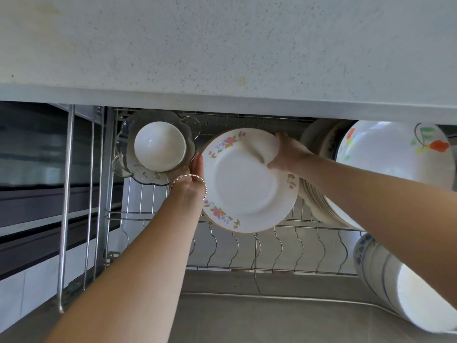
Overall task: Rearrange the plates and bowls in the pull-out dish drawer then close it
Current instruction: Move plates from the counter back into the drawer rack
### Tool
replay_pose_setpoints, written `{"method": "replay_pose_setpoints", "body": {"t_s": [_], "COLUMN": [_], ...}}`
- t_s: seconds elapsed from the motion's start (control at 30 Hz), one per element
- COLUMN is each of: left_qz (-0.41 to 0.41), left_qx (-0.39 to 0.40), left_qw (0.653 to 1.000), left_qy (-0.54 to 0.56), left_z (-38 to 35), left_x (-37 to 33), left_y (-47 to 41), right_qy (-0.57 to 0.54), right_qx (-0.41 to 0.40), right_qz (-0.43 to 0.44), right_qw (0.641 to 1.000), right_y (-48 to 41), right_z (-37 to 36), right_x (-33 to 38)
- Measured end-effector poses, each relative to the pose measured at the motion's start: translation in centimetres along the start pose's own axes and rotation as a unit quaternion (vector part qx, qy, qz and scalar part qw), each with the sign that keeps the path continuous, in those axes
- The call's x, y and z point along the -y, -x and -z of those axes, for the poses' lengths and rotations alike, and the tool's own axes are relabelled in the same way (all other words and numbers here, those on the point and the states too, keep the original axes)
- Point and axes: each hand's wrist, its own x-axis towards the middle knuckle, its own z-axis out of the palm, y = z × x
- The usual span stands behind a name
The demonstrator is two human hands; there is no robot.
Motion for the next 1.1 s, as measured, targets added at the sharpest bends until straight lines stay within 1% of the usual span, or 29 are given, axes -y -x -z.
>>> {"method": "replay_pose_setpoints", "body": {"t_s": [0.07, 0.1, 0.13, 0.2, 0.3, 0.33, 0.37, 0.4, 0.43, 0.47, 0.5, 0.53, 0.57, 0.6, 0.63, 0.67, 0.7, 0.73, 0.87, 0.93, 1.0, 1.1], "left_qz": [0.011, 0.016, 0.017, 0.005, -0.037, -0.053, -0.061, -0.072, -0.09, -0.11, -0.118, -0.116, -0.112, -0.109, -0.107, -0.113, -0.126, -0.143, -0.217, -0.231, -0.243, -0.284], "left_qx": [0.004, -0.01, -0.034, -0.084, -0.112, -0.111, -0.101, -0.08, -0.047, -0.003, 0.046, 0.09, 0.125, 0.152, 0.167, 0.174, 0.18, 0.186, 0.238, 0.265, 0.299, 0.315], "left_qw": [1.0, 0.999, 0.997, 0.981, 0.935, 0.912, 0.88, 0.83, 0.747, 0.629, 0.497, 0.374, 0.273, 0.199, 0.15, 0.12, 0.105, 0.103, 0.125, 0.128, 0.12, 0.119], "left_qy": [-0.003, -0.026, -0.065, -0.177, -0.334, -0.392, -0.461, -0.548, -0.657, -0.769, -0.858, -0.916, -0.947, -0.962, -0.969, -0.971, -0.97, -0.967, -0.939, -0.927, -0.915, -0.898], "left_z": [0.2, 0.2, 0.2, 0.4, 1.0, 1.5, 2.0, 2.5, 3.0, 3.5, 3.8, 3.7, 3.6, 3.3, 2.9, 2.3, 1.7, 1.0, -1.6, -2.5, -3.1, -3.8], "left_x": [-0.1, -0.2, -0.4, -0.9, -1.0, -0.8, -0.6, -0.3, 0.0, 0.3, 0.6, 1.2, 1.8, 2.6, 3.6, 4.7, 6.1, 7.6, 16.1, 21.4, 27.1, 35.7], "left_y": [0.1, 0.2, 0.3, 0.5, 1.6, 2.4, 3.4, 4.5, 5.7, 6.9, 8.4, 10.2, 12.0, 13.7, 15.3, 17.1, 18.8, 20.5, 27.1, 30.6, 34.1, 38.7], "right_qy": [-0.006, -0.011, -0.015, -0.021, -0.027, -0.026, -0.02, -0.012, -0.007, -0.003, -0.004, -0.008, -0.013, -0.017, -0.019, -0.021, -0.02, -0.02, 0.006, 0.014, 0.003, -0.012], "right_qx": [-0.002, -0.003, -0.003, -0.005, -0.024, -0.032, -0.038, -0.04, -0.035, -0.022, -0.008, 0.007, 0.021, 0.029, 0.032, 0.034, 0.032, 0.034, 0.024, -0.006, -0.04, -0.1], "right_qz": [0.004, 0.006, 0.005, 0.004, 0.012, 0.015, 0.019, 0.025, 0.033, 0.038, 0.039, 0.035, 0.027, 0.019, 0.017, 0.012, 0.008, 0.002, -0.002, -0.008, -0.03, -0.046], "right_qw": [1.0, 1.0, 1.0, 1.0, 0.999, 0.999, 0.999, 0.999, 0.999, 0.999, 0.999, 0.999, 0.999, 0.999, 0.999, 0.999, 0.999, 0.999, 1.0, 1.0, 0.999, 0.994], "right_y": [0.2, 0.4, 0.7, 1.4, 3.4, 4.5, 5.5, 6.6, 7.8, 9.1, 10.4, 11.8, 13.4, 14.9, 16.5, 18.0, 19.5, 20.9, 26.8, 29.7, 31.8, 34.5], "right_z": [0.0, 0.0, 0.0, 0.2, 1.1, 1.4, 1.6, 1.7, 2.0, 2.2, 2.6, 3.2, 4.0, 4.8, 5.8, 6.9, 8.0, 9.2, 15.2, 18.4, 21.5, 26.3], "right_x": [-0.2, -0.3, -0.4, -0.5, -0.5, -0.5, -0.5, -0.6, -0.8, -1.2, -1.6, -2.2, -2.9, -3.8, -4.8, -6.0, -7.3, -8.7, -15.7, -20.2, -25.5, -33.5]}}
